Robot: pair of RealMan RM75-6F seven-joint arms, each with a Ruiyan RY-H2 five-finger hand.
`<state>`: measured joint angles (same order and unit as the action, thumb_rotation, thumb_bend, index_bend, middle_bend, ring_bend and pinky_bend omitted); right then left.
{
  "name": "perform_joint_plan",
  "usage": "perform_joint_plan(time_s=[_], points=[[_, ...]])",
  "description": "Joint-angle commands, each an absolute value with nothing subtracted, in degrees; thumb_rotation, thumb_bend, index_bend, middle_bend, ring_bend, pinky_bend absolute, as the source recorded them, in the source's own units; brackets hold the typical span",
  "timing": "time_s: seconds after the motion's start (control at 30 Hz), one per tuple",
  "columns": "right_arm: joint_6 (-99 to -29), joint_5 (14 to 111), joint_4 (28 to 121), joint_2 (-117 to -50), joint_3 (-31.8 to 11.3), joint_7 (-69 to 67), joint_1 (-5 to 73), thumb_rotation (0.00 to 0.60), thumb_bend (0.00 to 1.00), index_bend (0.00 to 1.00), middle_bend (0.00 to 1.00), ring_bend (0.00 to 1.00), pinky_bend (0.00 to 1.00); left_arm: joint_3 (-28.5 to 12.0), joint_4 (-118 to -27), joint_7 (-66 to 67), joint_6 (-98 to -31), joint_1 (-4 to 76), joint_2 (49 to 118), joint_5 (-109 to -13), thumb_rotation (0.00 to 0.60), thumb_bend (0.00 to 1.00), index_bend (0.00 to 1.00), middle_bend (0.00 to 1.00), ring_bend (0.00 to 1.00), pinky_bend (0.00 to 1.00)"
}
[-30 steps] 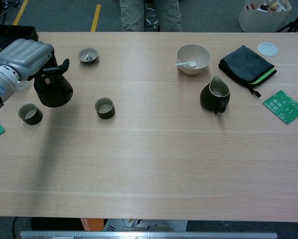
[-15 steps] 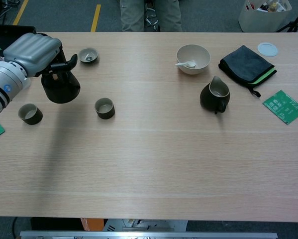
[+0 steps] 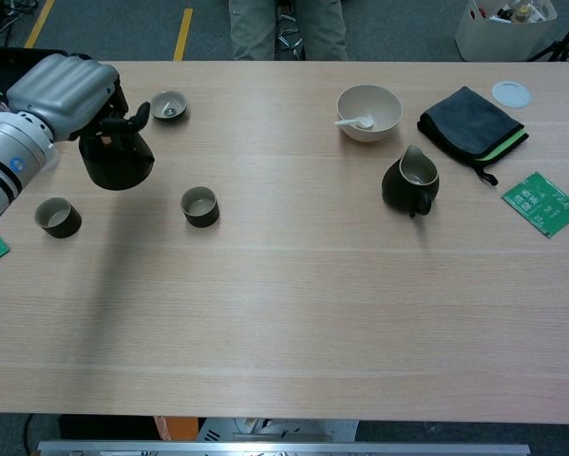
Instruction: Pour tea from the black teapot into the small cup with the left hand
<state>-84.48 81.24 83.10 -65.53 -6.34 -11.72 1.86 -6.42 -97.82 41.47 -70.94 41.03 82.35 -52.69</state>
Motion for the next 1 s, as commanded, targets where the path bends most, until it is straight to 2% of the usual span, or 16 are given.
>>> perform_joint_plan(time_s=[0.03,0.1,0.27,0.33,0.6,0.73,1.0], points=[[-84.5,81.3,83.1,-65.5,-6.3,-11.8,1.8,0.6,0.01,0.18,0.2,0.13,0.14,-5.7,-97.4,41.8,-71.5,40.6,82.8,-54.2,0.175,0.46,0.92,1.0,1.0,0.17],[-84.6,81.4,83.1,-65.5,-6.3,-11.8,1.8,0.6,0.01,0.18,0.2,0.13,0.14,-5.5,-97.1,42.2,-71.7,40.4,83.1,-54.8,0.202,0.46,0.91,1.0,1.0,0.17],[-84.6,81.3,83.1,-65.5,-6.2,-11.8,1.7,0.6,0.01,0.18,0.2,0.13,0.14,-5.5,-96.5,42.4,-71.8,40.2,83.8,-55.8,0.207,0.46,0.91,1.0,1.0,0.17],[-84.7,81.3,83.1,-65.5,-6.2,-11.9,1.6,0.6,0.01,0.18,0.2,0.13,0.14,-5.4,-96.2,42.4,-71.6,40.1,84.1,-56.0,0.234,0.46,0.91,1.0,1.0,0.17],[-84.6,81.1,83.0,-65.4,-6.3,-12.0,1.6,0.6,0.01,0.18,0.2,0.13,0.14,-5.5,-95.6,43.0,-71.2,39.9,85.1,-56.7,0.25,0.46,0.91,1.0,1.0,0.17],[-84.4,81.0,82.9,-65.5,-6.3,-12.1,1.6,0.6,0.01,0.18,0.2,0.13,0.14,-5.4,-95.1,44.0,-71.2,40.0,85.7,-57.2,0.318,0.46,0.91,1.0,1.0,0.17],[-84.3,80.8,82.5,-65.6,-6.3,-12.6,1.4,0.6,0.01,0.18,0.2,0.13,0.14,-5.9,-94.3,44.9,-71.1,40.1,87.0,-57.7,0.344,0.46,0.91,1.0,0.99,0.17]])
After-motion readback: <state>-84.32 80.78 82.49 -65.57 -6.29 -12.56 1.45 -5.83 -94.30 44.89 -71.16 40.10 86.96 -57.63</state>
